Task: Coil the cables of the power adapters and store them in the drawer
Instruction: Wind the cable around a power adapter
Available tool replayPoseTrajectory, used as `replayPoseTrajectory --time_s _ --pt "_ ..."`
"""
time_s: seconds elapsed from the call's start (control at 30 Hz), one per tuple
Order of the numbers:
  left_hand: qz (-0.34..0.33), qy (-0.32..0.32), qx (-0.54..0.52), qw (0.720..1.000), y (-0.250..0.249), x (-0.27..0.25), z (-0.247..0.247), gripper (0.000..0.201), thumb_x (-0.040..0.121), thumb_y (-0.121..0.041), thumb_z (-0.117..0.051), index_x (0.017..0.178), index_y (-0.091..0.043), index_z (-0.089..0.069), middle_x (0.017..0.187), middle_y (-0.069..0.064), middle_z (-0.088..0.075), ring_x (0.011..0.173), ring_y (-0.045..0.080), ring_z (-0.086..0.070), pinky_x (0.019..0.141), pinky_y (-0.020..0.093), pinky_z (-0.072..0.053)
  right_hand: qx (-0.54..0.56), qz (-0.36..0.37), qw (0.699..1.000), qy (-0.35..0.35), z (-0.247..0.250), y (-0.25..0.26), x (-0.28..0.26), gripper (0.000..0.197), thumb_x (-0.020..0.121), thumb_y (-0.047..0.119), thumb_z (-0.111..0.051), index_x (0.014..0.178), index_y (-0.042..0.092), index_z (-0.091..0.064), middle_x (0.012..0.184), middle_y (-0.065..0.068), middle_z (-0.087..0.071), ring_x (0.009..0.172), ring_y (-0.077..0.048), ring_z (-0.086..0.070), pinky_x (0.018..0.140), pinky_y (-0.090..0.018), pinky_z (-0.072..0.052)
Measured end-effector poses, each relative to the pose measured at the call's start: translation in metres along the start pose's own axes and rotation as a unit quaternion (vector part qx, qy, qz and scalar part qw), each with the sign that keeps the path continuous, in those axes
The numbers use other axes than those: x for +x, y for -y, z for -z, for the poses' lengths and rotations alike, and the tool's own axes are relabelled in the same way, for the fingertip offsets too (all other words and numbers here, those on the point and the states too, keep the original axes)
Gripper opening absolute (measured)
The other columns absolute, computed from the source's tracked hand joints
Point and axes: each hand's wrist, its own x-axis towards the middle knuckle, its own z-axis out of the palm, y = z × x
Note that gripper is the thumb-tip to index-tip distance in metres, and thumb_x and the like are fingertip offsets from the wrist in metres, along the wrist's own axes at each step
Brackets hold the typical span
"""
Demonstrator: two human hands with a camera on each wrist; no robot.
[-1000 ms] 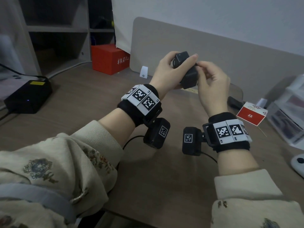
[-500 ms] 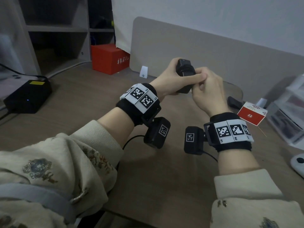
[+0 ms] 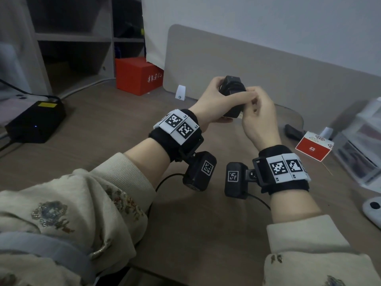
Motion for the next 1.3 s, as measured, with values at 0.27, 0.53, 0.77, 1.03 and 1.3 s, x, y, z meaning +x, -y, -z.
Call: replayPoseTrajectory --time_s 0.27,0.53,0.77,1.03,1.3 --pt "-0.01 0.017 -0.065 0.998 0.002 0.0 0.0 0.08 0.067 -0.028 -0.079 0.135 -0.022 -0.037 0.121 0.012 -0.062 0.092 0.021 -0.067 0.085 0.037 -0.058 0.105 -0.046 0.993 0.017 -0.001 0.001 0.003 0.014 0.089 0.039 -0.05 0.088 0.048 -0.061 0.102 -0.015 -0.062 0.11 -0.044 -0.049 0.079 -0.037 -0.049" --pt "0.027 0.016 -0.026 0.999 0.0 0.003 0.004 0.08 0.079 -0.034 -0.08 0.14 -0.029 -0.029 0.118 0.012 -0.066 0.09 0.024 -0.072 0.087 0.038 -0.059 0.179 -0.042 0.983 0.004 -0.005 0.006 0.002 0.011 0.095 0.032 -0.05 0.092 0.034 -0.061 0.106 -0.026 -0.059 0.095 -0.027 -0.057 0.081 -0.032 -0.049" --pt "0.047 0.007 -0.091 0.995 0.004 0.009 0.004 0.08 0.082 -0.022 -0.079 0.143 -0.012 -0.028 0.116 0.011 -0.065 0.085 0.021 -0.069 0.079 0.031 -0.059 0.173 -0.038 0.984 -0.019 -0.006 0.001 0.002 0.013 0.092 0.033 -0.053 0.086 0.041 -0.06 0.1 0.0 -0.054 0.089 -0.013 -0.051 0.079 -0.028 -0.045" --pt "0.038 0.05 -0.063 0.996 0.016 0.013 0.004 0.032 0.087 -0.021 -0.073 0.114 -0.005 -0.067 0.097 0.006 -0.065 0.09 0.017 -0.059 0.082 0.027 -0.048 0.208 -0.093 0.974 -0.008 -0.01 -0.011 -0.002 0.01 0.09 0.025 -0.055 0.097 0.028 -0.062 0.103 -0.008 -0.06 0.093 -0.018 -0.055 0.085 -0.035 -0.047" --pt "0.037 0.09 -0.104 0.99 0.013 0.012 0.003 0.041 0.085 -0.024 -0.072 0.119 -0.004 -0.064 0.107 0.009 -0.065 0.096 0.015 -0.062 0.074 0.021 -0.051 0.276 -0.107 0.955 0.022 -0.007 0.001 -0.001 0.013 0.087 0.025 -0.055 0.098 0.023 -0.061 0.129 -0.031 -0.049 0.104 -0.021 -0.052 0.089 -0.029 -0.045"
